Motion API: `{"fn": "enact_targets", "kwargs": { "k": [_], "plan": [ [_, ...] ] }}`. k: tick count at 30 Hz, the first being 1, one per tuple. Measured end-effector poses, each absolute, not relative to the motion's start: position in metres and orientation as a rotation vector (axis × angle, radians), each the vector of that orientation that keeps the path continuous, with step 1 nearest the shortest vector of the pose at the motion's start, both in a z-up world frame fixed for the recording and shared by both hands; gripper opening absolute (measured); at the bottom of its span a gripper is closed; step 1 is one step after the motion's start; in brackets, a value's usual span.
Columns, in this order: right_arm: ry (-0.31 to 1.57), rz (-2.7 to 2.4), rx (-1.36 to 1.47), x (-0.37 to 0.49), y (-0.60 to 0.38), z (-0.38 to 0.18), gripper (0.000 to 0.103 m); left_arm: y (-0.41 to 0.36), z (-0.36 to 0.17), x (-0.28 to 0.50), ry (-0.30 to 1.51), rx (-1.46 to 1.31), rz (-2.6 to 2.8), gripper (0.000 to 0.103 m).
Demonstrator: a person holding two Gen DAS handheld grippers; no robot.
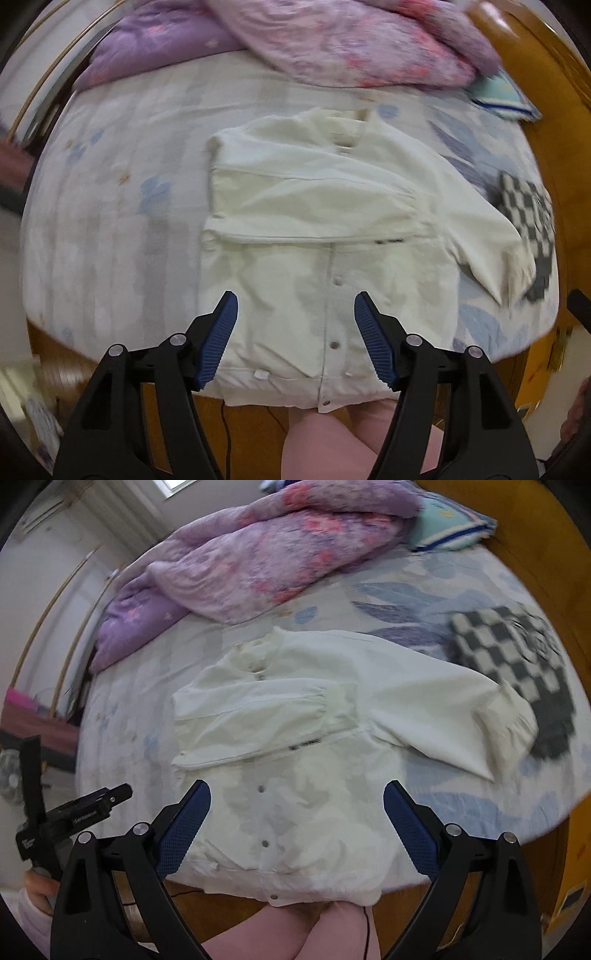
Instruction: Fold large clothes
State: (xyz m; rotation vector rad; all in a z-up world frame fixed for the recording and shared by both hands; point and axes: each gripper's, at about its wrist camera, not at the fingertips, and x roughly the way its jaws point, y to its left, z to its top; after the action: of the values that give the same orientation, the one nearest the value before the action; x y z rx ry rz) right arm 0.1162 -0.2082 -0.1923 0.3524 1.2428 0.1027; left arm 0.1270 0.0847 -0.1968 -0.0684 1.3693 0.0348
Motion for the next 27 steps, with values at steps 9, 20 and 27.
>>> {"fn": "enact_targets", "kwargs": {
  "k": [9, 20, 27],
  "plan": [
    [1.187, -0.189, 0.510, 0.043, -0.267, -0.192, 0.091, 0.018, -0.196, 0.108, 1.375, 0.049, -0.272, 0.067],
    [1.096, -0.425, 0.341, 0.037, -0.323, -0.225, 0.091, -0.052, -0.222, 0.140, 1.407, 0.137, -0.361, 0.063],
    [1.086, -0.430, 0.065, 0.100, -0.366, -0.285, 0.091, -0.107, -0.279, 0.212, 1.503, 0.148, -0.305, 0.047]
  ]
}}
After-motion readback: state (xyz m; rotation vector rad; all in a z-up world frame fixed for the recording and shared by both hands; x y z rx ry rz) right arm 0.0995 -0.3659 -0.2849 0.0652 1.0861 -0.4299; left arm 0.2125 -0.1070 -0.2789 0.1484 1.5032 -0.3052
